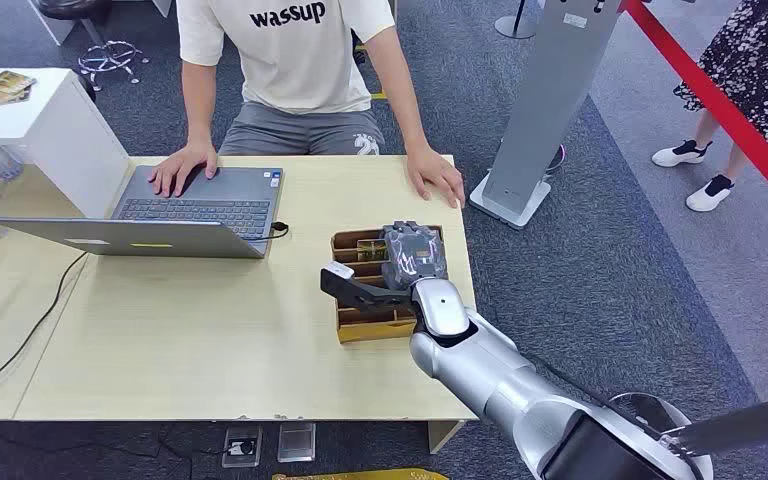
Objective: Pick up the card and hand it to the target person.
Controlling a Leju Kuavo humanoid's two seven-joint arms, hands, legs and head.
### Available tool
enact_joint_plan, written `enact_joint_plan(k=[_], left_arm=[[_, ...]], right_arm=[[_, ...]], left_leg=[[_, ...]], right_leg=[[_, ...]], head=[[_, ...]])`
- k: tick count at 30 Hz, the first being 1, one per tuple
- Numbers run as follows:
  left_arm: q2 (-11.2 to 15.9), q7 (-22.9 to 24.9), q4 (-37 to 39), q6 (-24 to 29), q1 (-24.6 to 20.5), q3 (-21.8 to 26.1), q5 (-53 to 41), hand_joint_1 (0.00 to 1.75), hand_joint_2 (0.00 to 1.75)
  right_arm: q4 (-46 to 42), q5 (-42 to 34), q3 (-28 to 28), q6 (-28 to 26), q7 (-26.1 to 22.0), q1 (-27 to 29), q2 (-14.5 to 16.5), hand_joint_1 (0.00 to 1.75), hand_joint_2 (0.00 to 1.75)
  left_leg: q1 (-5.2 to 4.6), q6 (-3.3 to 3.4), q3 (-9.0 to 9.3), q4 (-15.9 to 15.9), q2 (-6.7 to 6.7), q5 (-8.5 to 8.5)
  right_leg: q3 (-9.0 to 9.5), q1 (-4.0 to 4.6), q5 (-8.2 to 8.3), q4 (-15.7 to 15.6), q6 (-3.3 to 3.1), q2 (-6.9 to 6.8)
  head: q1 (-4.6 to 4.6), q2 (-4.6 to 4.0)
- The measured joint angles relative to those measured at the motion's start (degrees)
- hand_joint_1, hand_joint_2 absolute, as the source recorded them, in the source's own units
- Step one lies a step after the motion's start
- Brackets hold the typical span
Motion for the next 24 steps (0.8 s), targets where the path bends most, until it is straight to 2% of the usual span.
enact_joint_plan(k=[4,17,24], left_arm=[[0.0,0.0,0.0,0.0,0.0,0.0,0.0,0.0,0.0],[0.0,-0.1,0.0,-0.2,0.1,0.0,0.0,0.0,0.0],[0.0,-0.1,0.0,-0.2,0.1,0.0,0.0,0.0,0.0]], right_arm=[[0.1,0.0,0.0,-0.2,-0.3,0.0,0.0,1.06,1.75],[-0.4,0.5,0.1,-0.9,-0.6,0.2,1.3,0.96,1.75],[-0.4,0.0,0.4,-0.8,-1.3,0.3,2.2,0.99,1.75]], left_leg=[[0.0,0.0,0.0,0.0,0.0,0.0],[0.0,0.0,0.0,0.0,0.01,0.0],[0.0,0.0,0.01,0.0,0.01,0.0]], right_leg=[[0.0,0.0,0.0,0.0,0.0,0.0],[-0.01,0.0,0.0,0.0,0.0,0.01],[-0.01,0.0,0.0,0.0,0.0,0.01]], head=[[0.01,-0.01],[0.0,-0.01],[0.0,-0.01]])
